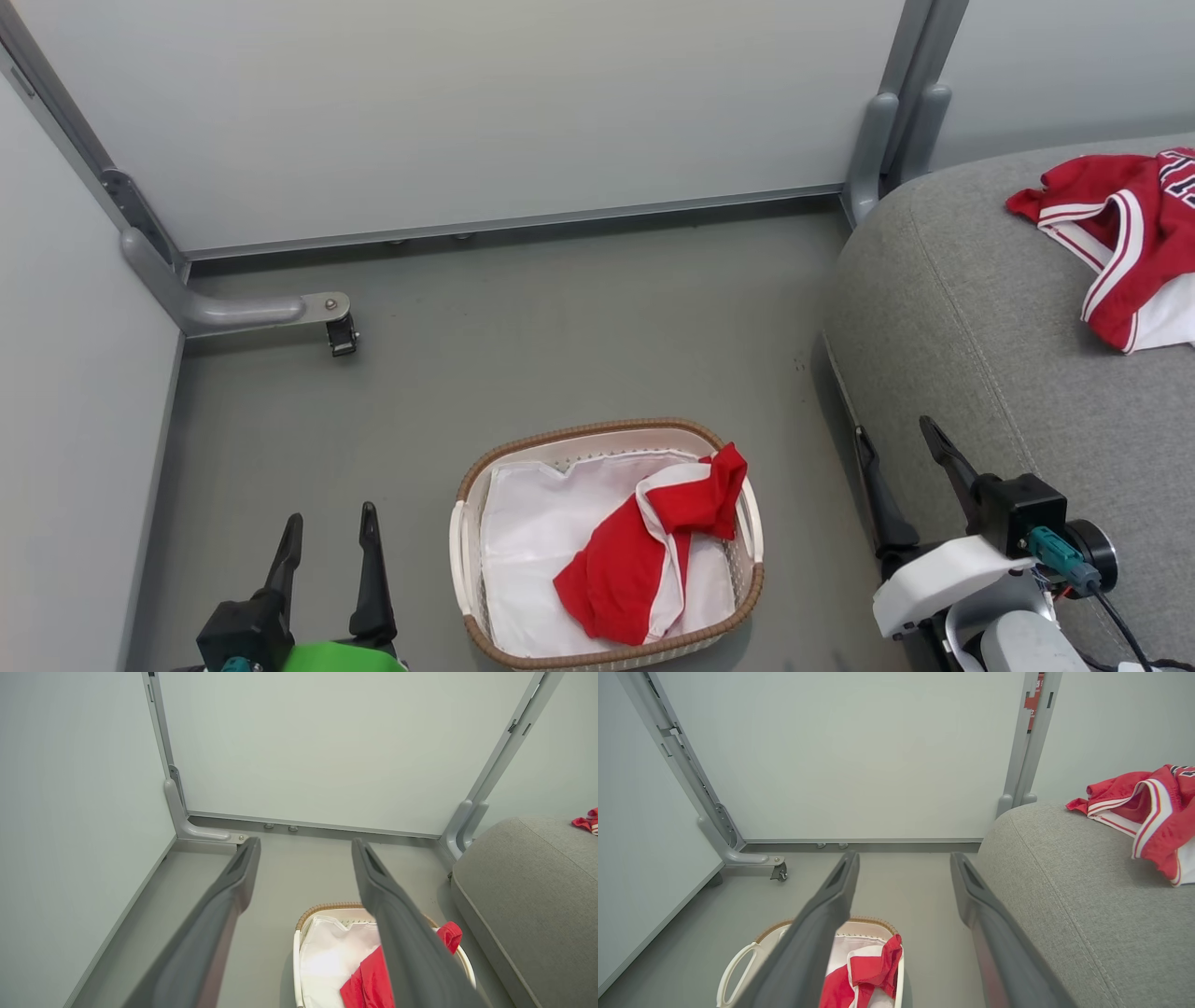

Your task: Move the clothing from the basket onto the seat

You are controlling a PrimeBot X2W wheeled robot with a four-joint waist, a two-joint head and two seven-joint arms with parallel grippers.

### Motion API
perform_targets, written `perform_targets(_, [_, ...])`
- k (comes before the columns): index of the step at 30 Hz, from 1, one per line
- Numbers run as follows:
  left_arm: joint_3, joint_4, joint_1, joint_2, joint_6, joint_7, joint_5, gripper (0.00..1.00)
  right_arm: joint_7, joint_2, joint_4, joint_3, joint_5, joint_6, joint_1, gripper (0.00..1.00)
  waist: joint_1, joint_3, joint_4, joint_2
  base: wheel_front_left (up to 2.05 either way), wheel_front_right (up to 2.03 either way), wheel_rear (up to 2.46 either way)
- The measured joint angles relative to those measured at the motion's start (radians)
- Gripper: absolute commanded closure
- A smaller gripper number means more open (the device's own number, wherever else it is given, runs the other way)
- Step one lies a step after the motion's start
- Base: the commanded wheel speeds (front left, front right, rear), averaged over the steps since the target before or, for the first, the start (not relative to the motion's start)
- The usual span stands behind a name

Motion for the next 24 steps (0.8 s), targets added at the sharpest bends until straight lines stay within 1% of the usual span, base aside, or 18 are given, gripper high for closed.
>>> perform_targets(9, [0.006,0.003,0.000,-0.001,-0.004,0.000,0.007,0.00,0.000,0.000,0.001,0.001,0.000,0.000,0.000,0.00,0.0000,0.005,-0.001,0.0000,0.00,0.00,0.00])
perform_targets(15, [0.004,-0.002,-0.007,-0.002,-0.012,0.000,0.021,0.00,0.000,0.000,-0.008,0.000,-0.002,0.000,-0.007,0.00,0.0000,0.028,-0.004,0.0000,0.00,0.00,0.00])
perform_targets(19, [-0.016,0.003,-0.058,-0.002,-0.027,0.000,0.046,0.00,0.000,0.000,-0.033,-0.010,-0.023,0.000,-0.032,0.00,0.0000,0.060,-0.010,0.0000,0.00,0.00,0.00])
perform_targets(24, [-0.045,0.014,-0.182,0.003,-0.053,0.000,0.090,0.00,0.000,0.000,-0.095,-0.053,-0.048,0.000,-0.079,0.00,0.0000,0.118,-0.020,0.0000,0.00,0.00,0.00])
